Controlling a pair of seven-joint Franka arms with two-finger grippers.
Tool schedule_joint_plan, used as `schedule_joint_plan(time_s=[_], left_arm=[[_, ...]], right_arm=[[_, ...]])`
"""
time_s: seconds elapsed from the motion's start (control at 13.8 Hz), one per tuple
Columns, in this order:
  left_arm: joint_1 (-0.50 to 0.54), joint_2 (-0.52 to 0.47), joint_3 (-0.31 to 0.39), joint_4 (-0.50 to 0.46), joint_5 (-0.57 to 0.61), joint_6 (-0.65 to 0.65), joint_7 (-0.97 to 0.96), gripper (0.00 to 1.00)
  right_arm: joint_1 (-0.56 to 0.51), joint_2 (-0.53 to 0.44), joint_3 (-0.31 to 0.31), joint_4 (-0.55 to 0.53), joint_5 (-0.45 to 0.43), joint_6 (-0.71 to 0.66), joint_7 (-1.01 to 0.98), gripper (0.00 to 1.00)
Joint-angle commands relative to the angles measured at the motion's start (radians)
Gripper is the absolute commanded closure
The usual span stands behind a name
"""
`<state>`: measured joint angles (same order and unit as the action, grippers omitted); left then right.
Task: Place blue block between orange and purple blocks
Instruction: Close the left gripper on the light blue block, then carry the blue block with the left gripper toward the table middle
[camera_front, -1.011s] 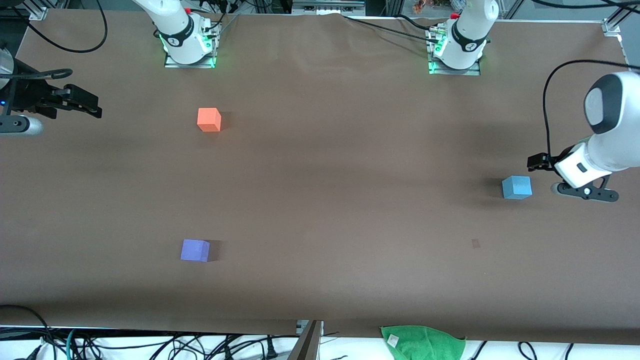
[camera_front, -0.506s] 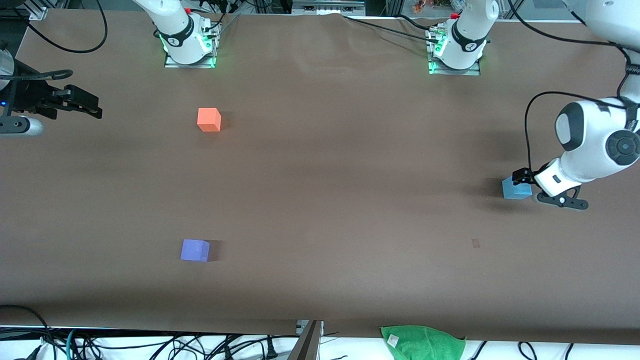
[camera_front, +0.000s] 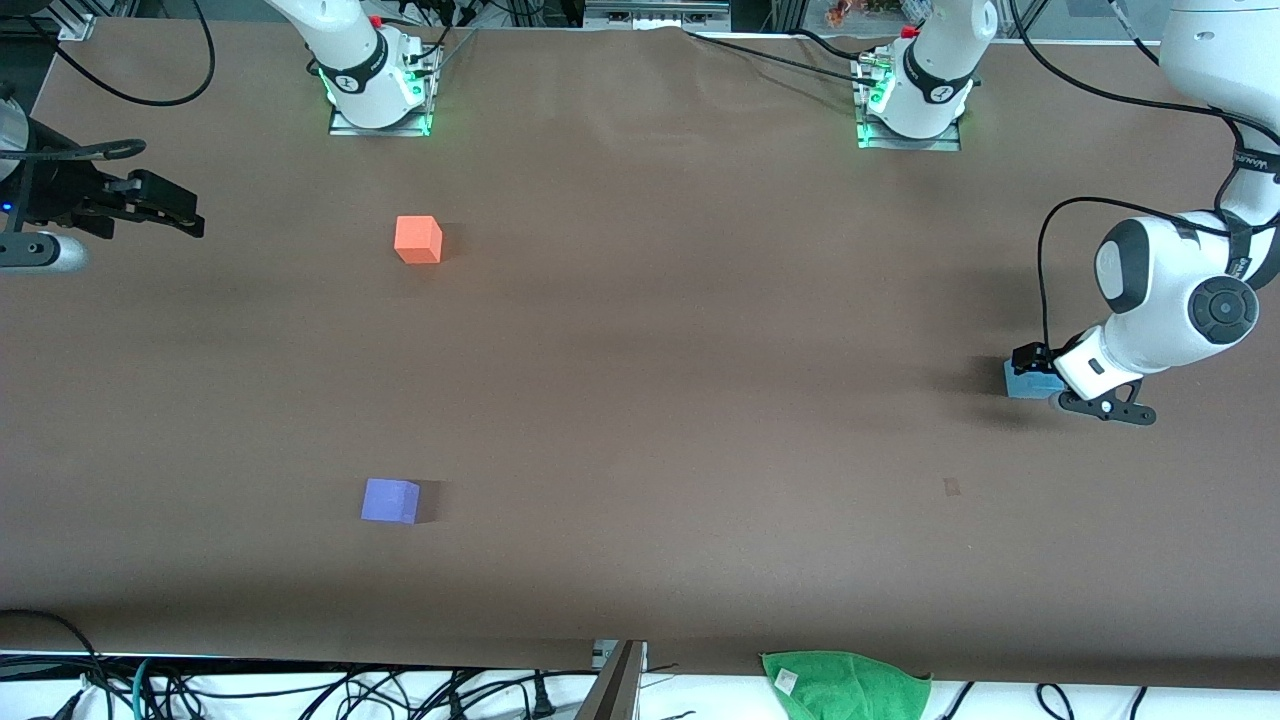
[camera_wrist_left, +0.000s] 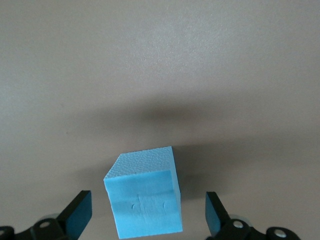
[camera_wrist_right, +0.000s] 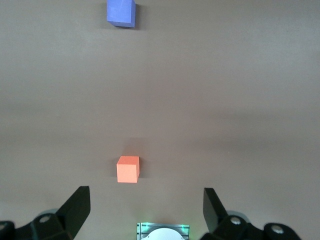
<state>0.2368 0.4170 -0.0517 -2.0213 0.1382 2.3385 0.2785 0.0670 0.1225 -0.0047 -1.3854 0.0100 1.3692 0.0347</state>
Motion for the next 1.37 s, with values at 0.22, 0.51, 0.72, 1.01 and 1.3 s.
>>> schedule_joint_plan(time_s=[0.22, 0.51, 0.72, 1.01, 1.3], left_arm=[[0.021, 0.068, -0.007, 0.012, 0.011, 0.038, -0.090, 0.12], [0.021, 0.085, -0.008, 0.016, 0.011, 0.044, -0.128, 0.80], [0.004, 0.042, -0.020, 0.044, 0.014, -0.022, -0.173, 0.90], [-0.060, 0.019, -0.138, 0.241, 0.014, -0.403, -0.177, 0.83], [-0.216, 0.019, -0.212, 0.422, 0.001, -0.583, -0.374, 0.85]], right_arm=[[0.002, 0.008, 0.000, 0.020, -0.008, -0.001, -0.004, 0.00], [0.002, 0.008, 0.000, 0.020, -0.008, -0.001, -0.004, 0.00], [0.001, 0.008, 0.000, 0.020, -0.008, -0.001, -0.004, 0.00], [0.002, 0.008, 0.000, 0.019, -0.007, -0.001, -0.009, 0.00], [0.002, 0.008, 0.000, 0.019, -0.008, -0.001, -0.007, 0.00]])
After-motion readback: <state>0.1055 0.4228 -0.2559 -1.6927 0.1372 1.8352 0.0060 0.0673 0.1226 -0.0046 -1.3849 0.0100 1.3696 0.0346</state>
